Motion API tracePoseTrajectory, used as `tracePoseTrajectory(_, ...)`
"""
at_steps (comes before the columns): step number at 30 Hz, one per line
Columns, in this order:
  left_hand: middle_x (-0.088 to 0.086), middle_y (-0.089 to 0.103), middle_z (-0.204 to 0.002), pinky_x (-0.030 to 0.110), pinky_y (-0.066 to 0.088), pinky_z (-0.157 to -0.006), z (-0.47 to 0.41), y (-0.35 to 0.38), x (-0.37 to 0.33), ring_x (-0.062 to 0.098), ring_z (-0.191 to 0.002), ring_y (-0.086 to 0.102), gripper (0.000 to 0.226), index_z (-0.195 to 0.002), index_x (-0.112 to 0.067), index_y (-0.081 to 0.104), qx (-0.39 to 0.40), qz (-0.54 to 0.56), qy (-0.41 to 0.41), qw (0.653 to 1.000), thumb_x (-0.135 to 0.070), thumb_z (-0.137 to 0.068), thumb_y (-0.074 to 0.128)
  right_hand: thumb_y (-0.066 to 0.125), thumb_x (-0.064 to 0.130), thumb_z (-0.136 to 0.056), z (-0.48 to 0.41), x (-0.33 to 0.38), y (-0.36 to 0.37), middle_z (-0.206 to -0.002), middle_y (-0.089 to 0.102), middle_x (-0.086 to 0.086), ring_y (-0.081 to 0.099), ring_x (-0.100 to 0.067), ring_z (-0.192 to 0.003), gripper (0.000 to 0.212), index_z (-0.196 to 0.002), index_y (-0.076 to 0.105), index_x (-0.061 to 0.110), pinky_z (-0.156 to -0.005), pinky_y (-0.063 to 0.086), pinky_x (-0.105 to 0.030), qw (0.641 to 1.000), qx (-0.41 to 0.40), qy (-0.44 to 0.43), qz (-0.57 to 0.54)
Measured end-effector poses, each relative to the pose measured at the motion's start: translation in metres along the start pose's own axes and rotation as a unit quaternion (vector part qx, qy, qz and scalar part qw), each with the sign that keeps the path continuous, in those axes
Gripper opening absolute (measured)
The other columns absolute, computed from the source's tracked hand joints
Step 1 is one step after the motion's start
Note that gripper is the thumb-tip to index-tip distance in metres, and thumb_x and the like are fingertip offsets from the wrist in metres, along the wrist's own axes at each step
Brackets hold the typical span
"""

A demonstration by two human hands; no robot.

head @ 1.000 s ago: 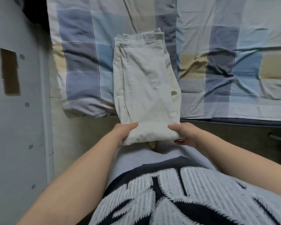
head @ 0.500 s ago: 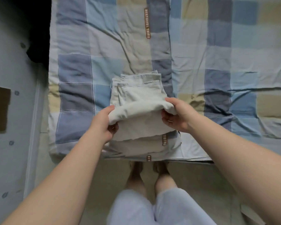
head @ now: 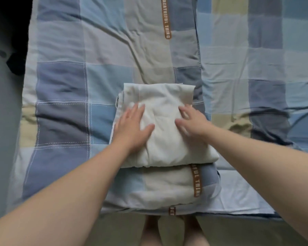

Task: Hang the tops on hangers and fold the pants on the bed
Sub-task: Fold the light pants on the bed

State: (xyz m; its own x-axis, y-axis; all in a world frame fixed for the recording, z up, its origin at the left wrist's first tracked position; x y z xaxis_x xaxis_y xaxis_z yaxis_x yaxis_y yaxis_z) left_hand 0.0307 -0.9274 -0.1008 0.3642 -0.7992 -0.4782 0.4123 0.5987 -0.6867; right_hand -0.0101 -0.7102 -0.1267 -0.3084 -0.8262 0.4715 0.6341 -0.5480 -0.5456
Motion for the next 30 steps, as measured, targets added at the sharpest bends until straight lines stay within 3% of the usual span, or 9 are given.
tracePoseTrajectory(2, -0.013, -0.005, -0.169, 0.046, 0.007, -0.123, 0.008, 0.022, 0.012, 0.016, -0.155, -0.004, 0.075, -0.159, -0.042, 0.012, 0.005, -0.092, 0.008, 0.996, -0.062, -0.095, 0.046, 0.045, 0.056, -0.097, 0.007, -0.018, 0.023, -0.168, 0.002, 0.011, 0.012, -0.027, -0.153, 0.069, -0.157, 0.016, 0.039, -0.119, 0.019, -0.055, 0.992, 0.029, -0.025, 0.122)
tracePoseTrajectory(5, -0.009, -0.012, -0.169, 0.045, 0.004, -0.122, 0.016, 0.019, 0.02, 0.021, -0.155, -0.006, 0.09, -0.158, -0.042, 0.007, -0.078, -0.104, -0.023, 0.991, -0.071, -0.086, 0.052, 0.048, 0.058, -0.097, 0.015, -0.037, 0.032, -0.169, -0.004, 0.006, 0.007, -0.024, -0.155, 0.076, -0.16, 0.011, 0.036, -0.123, 0.014, -0.047, 0.999, 0.03, -0.024, 0.037)
tracePoseTrajectory(8, -0.003, -0.003, -0.169, 0.05, 0.017, -0.12, 0.027, 0.008, 0.048, 0.029, -0.153, 0.014, 0.12, -0.157, -0.039, -0.001, -0.138, 0.029, -0.172, 0.975, -0.074, -0.068, 0.071, 0.062, 0.051, -0.093, 0.019, -0.049, 0.022, -0.168, 0.004, 0.001, 0.003, -0.017, -0.155, 0.092, -0.161, 0.006, 0.025, -0.124, 0.011, -0.04, 0.996, -0.012, 0.01, -0.086)
tracePoseTrajectory(11, 0.01, 0.024, -0.163, 0.046, 0.032, -0.113, 0.034, 0.016, 0.066, 0.031, -0.144, 0.036, 0.128, -0.157, -0.03, 0.002, -0.125, 0.148, -0.259, 0.946, -0.068, -0.063, 0.081, 0.068, 0.038, -0.093, 0.024, -0.051, 0.021, -0.15, 0.043, 0.007, 0.047, -0.01, -0.133, 0.07, -0.152, 0.033, 0.022, -0.106, 0.038, -0.026, 0.968, -0.002, 0.038, -0.25)
tracePoseTrajectory(13, 0.009, 0.044, -0.152, 0.043, 0.039, -0.105, 0.036, 0.019, 0.07, 0.032, -0.134, 0.048, 0.119, -0.152, -0.023, 0.016, -0.097, 0.153, -0.283, 0.942, -0.068, -0.063, 0.081, 0.067, 0.033, -0.095, 0.026, -0.048, 0.028, -0.138, 0.06, 0.006, 0.061, -0.008, -0.117, 0.047, -0.137, 0.048, 0.025, -0.098, 0.046, -0.024, 0.949, 0.034, 0.046, -0.31)
tracePoseTrajectory(16, 0.007, 0.055, -0.14, 0.04, 0.042, -0.096, 0.039, 0.021, 0.074, 0.034, -0.125, 0.056, 0.103, -0.135, -0.015, 0.033, -0.05, 0.156, -0.305, 0.938, -0.069, -0.063, 0.082, 0.067, 0.039, -0.093, 0.033, -0.047, 0.03, -0.132, 0.064, 0.005, 0.062, -0.016, -0.119, 0.054, -0.142, 0.052, 0.021, -0.106, 0.046, -0.036, 0.953, 0.056, 0.053, -0.292)
tracePoseTrajectory(20, 0.008, 0.055, -0.143, 0.042, 0.045, -0.108, 0.046, 0.031, 0.074, 0.031, -0.127, 0.055, 0.108, -0.142, -0.008, 0.042, 0.008, 0.242, -0.313, 0.918, -0.06, -0.061, 0.089, 0.072, 0.042, -0.089, 0.048, -0.049, 0.024, -0.125, 0.065, 0.009, 0.062, -0.011, -0.111, 0.059, -0.14, 0.052, 0.02, -0.089, 0.048, -0.026, 0.954, 0.043, 0.058, -0.289)
tracePoseTrajectory(27, 0.011, 0.078, -0.103, 0.038, 0.062, -0.069, 0.122, 0.062, 0.058, 0.031, -0.088, 0.076, 0.06, -0.117, -0.014, 0.071, 0.305, 0.33, -0.394, 0.802, -0.056, -0.075, 0.081, 0.079, 0.072, -0.055, 0.105, -0.072, 0.042, -0.127, 0.065, 0.006, 0.065, -0.018, -0.112, 0.1, -0.137, 0.052, 0.021, -0.103, 0.05, -0.041, 0.952, 0.081, 0.134, -0.262)
tracePoseTrajectory(30, 0.011, 0.078, -0.103, 0.035, 0.06, -0.055, 0.158, 0.059, 0.057, 0.029, -0.082, 0.077, 0.054, -0.107, -0.013, 0.075, 0.369, 0.339, -0.409, 0.762, -0.058, -0.077, 0.077, 0.082, 0.075, -0.048, 0.141, -0.075, 0.057, -0.119, 0.072, -0.001, 0.071, -0.025, -0.103, 0.105, -0.133, 0.057, 0.019, -0.098, 0.054, -0.044, 0.918, 0.139, 0.208, -0.309)
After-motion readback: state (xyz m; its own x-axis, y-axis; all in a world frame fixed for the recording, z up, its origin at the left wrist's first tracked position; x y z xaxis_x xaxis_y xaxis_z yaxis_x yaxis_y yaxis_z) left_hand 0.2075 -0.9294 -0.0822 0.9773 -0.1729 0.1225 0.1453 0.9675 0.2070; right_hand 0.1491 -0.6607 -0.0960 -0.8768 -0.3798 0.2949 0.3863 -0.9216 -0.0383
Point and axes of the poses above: each hand's wrist, its own z-axis away from the middle knuckle, its own y-axis out of the palm, x = y × z, the point moved 10 cm from there along -z, towards the middle knuckle
